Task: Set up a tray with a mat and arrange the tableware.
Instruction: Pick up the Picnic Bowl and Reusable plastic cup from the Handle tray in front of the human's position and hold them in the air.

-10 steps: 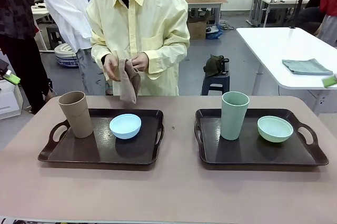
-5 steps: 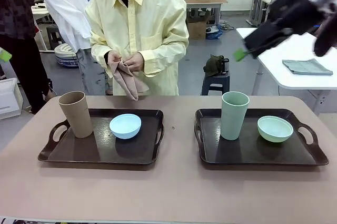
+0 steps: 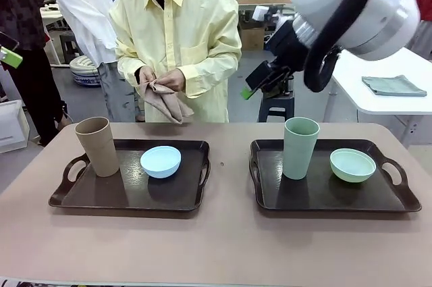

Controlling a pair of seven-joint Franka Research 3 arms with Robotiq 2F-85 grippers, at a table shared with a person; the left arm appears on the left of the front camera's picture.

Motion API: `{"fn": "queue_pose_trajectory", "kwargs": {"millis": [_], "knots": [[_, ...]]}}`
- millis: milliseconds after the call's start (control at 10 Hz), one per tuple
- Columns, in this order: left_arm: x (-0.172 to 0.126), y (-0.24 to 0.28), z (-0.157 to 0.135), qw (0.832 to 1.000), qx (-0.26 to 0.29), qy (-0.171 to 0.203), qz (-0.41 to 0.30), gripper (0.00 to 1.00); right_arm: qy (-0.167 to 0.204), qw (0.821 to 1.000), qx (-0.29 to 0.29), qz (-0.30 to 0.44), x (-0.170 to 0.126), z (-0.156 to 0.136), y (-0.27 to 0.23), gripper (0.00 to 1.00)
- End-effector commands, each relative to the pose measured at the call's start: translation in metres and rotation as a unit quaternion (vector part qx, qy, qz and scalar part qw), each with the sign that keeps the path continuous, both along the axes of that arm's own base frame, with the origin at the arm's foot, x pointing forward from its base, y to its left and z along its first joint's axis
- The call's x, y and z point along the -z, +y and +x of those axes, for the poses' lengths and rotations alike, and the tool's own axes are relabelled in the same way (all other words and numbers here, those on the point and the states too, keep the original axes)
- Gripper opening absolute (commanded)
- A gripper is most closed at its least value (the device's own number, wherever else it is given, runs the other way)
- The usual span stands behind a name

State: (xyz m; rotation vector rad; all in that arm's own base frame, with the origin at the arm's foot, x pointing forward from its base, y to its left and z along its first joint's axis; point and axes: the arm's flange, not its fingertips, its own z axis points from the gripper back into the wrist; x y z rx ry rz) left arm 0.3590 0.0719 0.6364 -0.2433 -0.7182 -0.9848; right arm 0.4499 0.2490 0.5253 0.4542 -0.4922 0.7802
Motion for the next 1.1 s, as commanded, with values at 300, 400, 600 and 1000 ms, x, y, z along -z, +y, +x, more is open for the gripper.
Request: {"fn": "queue_pose_trajectory", "kwargs": {"millis": [300, 400, 600, 1000], "knots": [[-0.003, -0.001, 0.003, 1.0, -0.029, 0.001, -0.001, 1.0, -0.014, 1.0, -0.008, -0.004, -0.014, -0.013, -0.004, 1.0], [-0.003, -0.001, 0.003, 1.0, -0.029, 0.001, -0.001, 1.0, -0.01, 1.0, -0.005, 0.002, -0.013, -0.006, 0.001, 1.0], [-0.007, -0.001, 0.013, 0.999, 0.018, -0.005, 0.043, 1.0, 0.076, 0.996, -0.049, -0.015, 0.012, 0.009, 0.039, 1.0], [-0.004, 0.004, 0.053, 0.976, 0.178, -0.061, 0.108, 1.0, 0.151, 0.982, -0.075, -0.081, 0.034, 0.025, 0.154, 1.0]]}}
